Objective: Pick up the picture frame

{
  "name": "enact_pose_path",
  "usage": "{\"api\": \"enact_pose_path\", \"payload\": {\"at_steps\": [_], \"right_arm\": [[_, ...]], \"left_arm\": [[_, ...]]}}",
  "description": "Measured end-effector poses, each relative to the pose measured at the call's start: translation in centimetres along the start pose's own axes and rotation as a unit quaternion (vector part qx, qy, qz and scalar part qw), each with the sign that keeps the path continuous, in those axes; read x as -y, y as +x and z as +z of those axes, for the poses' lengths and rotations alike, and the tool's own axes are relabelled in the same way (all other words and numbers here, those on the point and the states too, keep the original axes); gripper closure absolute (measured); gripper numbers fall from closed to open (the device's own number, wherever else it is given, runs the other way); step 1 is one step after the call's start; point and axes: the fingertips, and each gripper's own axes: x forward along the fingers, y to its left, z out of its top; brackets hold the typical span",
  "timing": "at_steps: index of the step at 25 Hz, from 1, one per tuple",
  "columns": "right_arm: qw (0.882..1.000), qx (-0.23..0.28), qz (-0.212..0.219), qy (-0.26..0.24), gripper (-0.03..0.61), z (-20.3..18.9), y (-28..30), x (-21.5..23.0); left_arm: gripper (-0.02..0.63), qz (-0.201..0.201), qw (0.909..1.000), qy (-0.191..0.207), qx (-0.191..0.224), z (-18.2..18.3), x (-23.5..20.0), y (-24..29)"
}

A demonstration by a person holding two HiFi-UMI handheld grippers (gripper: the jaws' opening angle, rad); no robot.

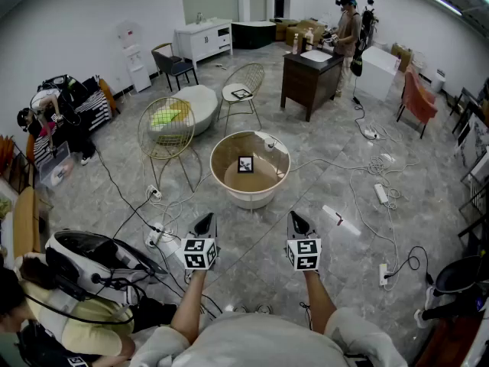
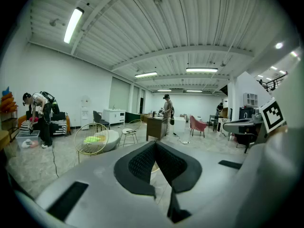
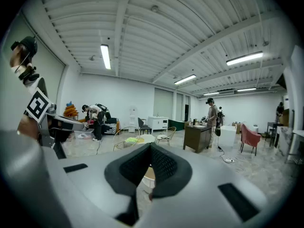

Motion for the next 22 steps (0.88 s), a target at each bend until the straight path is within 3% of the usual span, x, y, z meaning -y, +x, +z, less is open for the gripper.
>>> {"api": "enact_pose_path", "payload": {"at_steps": [20, 22], "right_arm": [[1.000, 0.010, 0.018, 0.006, 0.576, 0.0, -1.0, -0.9], [0.999, 0.010, 0.032, 0.010, 0.548, 0.0, -0.9, -1.2]], "left_arm": [[0.596, -0.010, 0.9999, 0.006, -0.002, -0.7, 1.4, -1.1], [0.544, -0.022, 0.9997, 0.003, -0.005, -0.9, 1.8, -1.0]]}}
